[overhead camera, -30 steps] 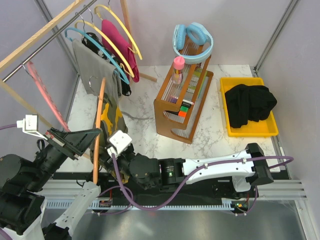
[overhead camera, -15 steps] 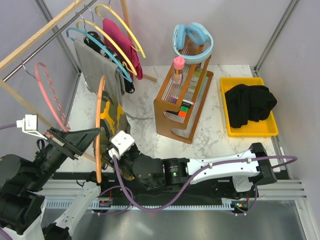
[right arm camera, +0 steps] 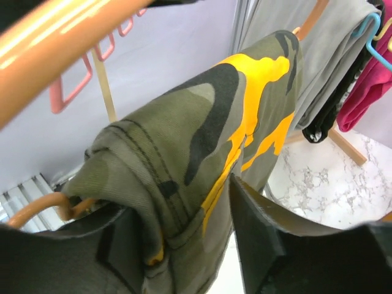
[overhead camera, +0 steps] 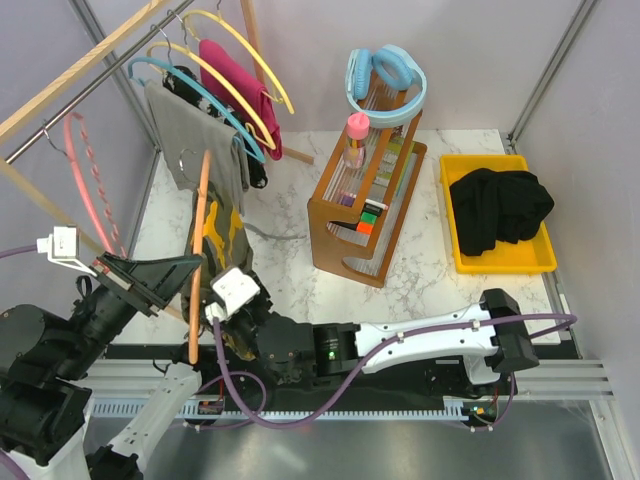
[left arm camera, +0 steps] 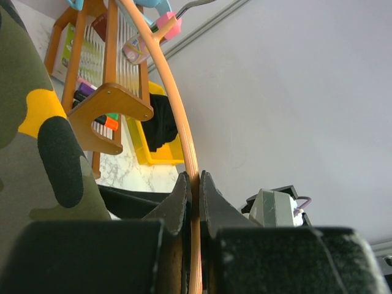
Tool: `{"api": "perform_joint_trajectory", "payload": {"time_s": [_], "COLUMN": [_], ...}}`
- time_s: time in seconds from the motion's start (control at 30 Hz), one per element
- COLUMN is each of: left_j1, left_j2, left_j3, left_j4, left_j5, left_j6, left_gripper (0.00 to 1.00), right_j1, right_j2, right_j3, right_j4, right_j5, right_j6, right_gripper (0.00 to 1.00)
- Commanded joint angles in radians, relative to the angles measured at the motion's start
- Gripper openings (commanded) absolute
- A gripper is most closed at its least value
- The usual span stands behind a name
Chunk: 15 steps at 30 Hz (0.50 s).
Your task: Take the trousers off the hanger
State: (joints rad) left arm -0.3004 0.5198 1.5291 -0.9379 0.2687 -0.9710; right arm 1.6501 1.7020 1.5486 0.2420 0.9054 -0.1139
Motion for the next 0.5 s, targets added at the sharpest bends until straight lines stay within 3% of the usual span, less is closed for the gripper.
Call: {"api": "perform_joint_trajectory", "payload": {"time_s": [0.0,0.13,0.27,0.47], "left_j1": [-0.002,-0.002,-0.002,-0.002], "left_j2": [-0.010,-0.024,-0.040,-0.073], "left_j3": [0.022,0.013,-0.010,-0.122], "left_j4": [0.229,0.225,0.191,0.182], "left_j5": [0.041,0.030,-0.023,-0.098], "left_j6": [-0.040,-0.032,0.024,0.123], "left_gripper": [0.02,0.02,0.02,0.02], "right_j1": [-0.003,-0.003,0.002,0.007], "right_j2": [0.044,0.018,-0.014,-0.094], "right_j3": [0.005,-0.001,0.005,-0.022], "right_j4": [0.231,0.267,0.166,0.148], "right_j5": [0.130,0.165,0.148,0.125], "right_j6": [-0.148,-0.185,-0.150,-0.095], "right_gripper": [0.42,0.01,0.00,0.00]}}
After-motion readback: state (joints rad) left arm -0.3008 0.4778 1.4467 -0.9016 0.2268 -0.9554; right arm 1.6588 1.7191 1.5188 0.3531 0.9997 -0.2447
